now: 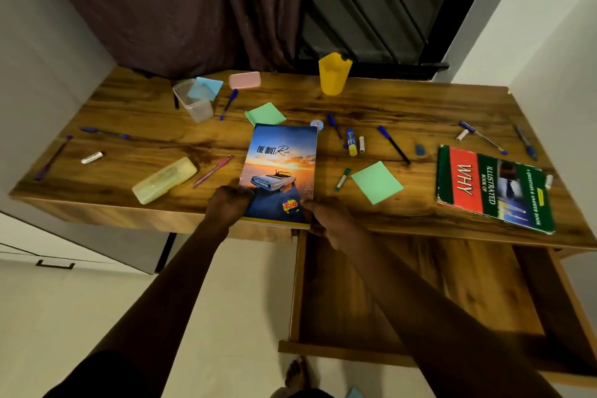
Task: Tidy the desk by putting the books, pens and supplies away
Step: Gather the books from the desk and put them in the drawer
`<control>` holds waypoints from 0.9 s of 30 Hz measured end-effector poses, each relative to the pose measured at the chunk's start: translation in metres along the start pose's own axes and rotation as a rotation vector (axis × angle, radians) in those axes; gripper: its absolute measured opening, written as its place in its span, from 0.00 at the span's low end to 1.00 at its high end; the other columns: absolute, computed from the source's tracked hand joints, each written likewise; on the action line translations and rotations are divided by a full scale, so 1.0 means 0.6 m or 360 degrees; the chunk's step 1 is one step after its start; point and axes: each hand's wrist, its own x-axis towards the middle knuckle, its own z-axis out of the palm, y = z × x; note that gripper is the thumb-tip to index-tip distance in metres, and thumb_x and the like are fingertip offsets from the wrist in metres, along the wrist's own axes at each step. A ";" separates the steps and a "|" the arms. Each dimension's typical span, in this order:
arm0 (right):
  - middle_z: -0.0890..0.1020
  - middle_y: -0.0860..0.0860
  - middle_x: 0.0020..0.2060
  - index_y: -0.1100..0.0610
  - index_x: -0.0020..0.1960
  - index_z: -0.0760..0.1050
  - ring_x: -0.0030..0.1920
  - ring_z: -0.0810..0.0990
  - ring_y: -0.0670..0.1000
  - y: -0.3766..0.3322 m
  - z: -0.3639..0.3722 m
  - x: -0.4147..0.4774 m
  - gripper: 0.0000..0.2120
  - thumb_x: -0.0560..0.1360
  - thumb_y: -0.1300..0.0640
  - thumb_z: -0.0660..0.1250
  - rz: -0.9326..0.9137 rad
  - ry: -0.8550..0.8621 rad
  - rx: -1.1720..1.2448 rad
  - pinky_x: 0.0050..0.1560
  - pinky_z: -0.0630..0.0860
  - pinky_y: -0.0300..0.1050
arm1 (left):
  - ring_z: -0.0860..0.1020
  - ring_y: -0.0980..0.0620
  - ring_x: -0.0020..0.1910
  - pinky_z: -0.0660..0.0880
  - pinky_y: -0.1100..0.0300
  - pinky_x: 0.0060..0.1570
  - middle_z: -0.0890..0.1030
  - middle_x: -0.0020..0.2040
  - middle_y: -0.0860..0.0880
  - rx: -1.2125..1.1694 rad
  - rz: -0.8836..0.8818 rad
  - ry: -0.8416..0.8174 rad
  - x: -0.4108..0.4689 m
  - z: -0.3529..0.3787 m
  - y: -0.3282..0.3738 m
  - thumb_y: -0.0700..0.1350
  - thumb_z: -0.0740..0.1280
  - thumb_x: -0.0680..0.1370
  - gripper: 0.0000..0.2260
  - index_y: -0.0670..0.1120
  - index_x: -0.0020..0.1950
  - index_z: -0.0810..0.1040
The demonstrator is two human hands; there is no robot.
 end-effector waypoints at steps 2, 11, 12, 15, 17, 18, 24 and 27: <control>0.82 0.54 0.56 0.52 0.56 0.77 0.49 0.78 0.51 -0.002 0.002 0.006 0.07 0.79 0.53 0.70 -0.0005 0.0021 -0.0040 0.46 0.78 0.47 | 0.79 0.44 0.49 0.73 0.55 0.48 0.83 0.52 0.42 -0.0062 -0.0061 -0.0046 0.005 0.001 0.002 0.49 0.69 0.79 0.14 0.39 0.58 0.83; 0.84 0.54 0.60 0.52 0.63 0.79 0.59 0.81 0.56 0.033 -0.027 0.012 0.15 0.77 0.59 0.71 -0.0135 -0.0024 -0.0086 0.45 0.74 0.43 | 0.83 0.48 0.55 0.79 0.56 0.46 0.85 0.58 0.45 -0.0705 -0.0095 -0.0274 -0.060 0.005 -0.030 0.37 0.70 0.78 0.15 0.44 0.65 0.80; 0.85 0.53 0.58 0.51 0.61 0.79 0.58 0.82 0.56 0.038 -0.031 0.008 0.14 0.76 0.58 0.72 -0.0133 -0.0039 -0.0047 0.46 0.74 0.44 | 0.84 0.48 0.55 0.80 0.54 0.47 0.85 0.58 0.46 -0.0779 -0.0094 -0.0282 -0.075 0.006 -0.035 0.36 0.69 0.78 0.16 0.45 0.65 0.80; 0.86 0.52 0.55 0.48 0.57 0.78 0.57 0.82 0.56 0.051 -0.051 -0.007 0.14 0.73 0.57 0.73 -0.0126 -0.0117 0.0022 0.55 0.76 0.54 | 0.84 0.46 0.57 0.80 0.47 0.54 0.86 0.58 0.47 -0.0849 -0.0102 -0.0288 -0.123 0.004 -0.044 0.36 0.69 0.78 0.16 0.47 0.65 0.81; 0.86 0.54 0.53 0.50 0.55 0.78 0.56 0.83 0.59 0.058 -0.070 -0.025 0.13 0.73 0.60 0.75 -0.0188 -0.0165 0.0043 0.55 0.77 0.54 | 0.83 0.43 0.59 0.79 0.45 0.58 0.86 0.58 0.46 -0.0874 -0.0083 -0.0317 -0.158 0.000 -0.046 0.37 0.68 0.79 0.15 0.45 0.65 0.80; 0.87 0.55 0.53 0.52 0.53 0.78 0.56 0.84 0.60 0.062 -0.079 -0.034 0.12 0.72 0.62 0.76 -0.0239 -0.0177 0.0063 0.54 0.79 0.53 | 0.83 0.43 0.60 0.78 0.45 0.60 0.85 0.59 0.46 -0.0893 -0.0069 -0.0337 -0.173 -0.001 -0.046 0.37 0.67 0.79 0.15 0.45 0.66 0.80; 0.87 0.57 0.52 0.62 0.59 0.78 0.48 0.85 0.54 0.105 -0.159 -0.130 0.19 0.71 0.65 0.77 -0.0298 -0.0342 0.0166 0.41 0.80 0.42 | 0.83 0.44 0.60 0.77 0.46 0.61 0.84 0.61 0.45 -0.0992 -0.0029 -0.0409 -0.308 -0.001 -0.019 0.36 0.66 0.80 0.16 0.45 0.67 0.79; 0.87 0.54 0.50 0.62 0.60 0.76 0.47 0.85 0.52 0.144 -0.211 -0.178 0.19 0.71 0.65 0.77 -0.0279 -0.0430 0.0147 0.43 0.81 0.43 | 0.82 0.42 0.61 0.77 0.44 0.60 0.84 0.61 0.44 -0.0953 -0.0076 -0.0498 -0.373 0.015 -0.026 0.36 0.66 0.79 0.16 0.45 0.67 0.79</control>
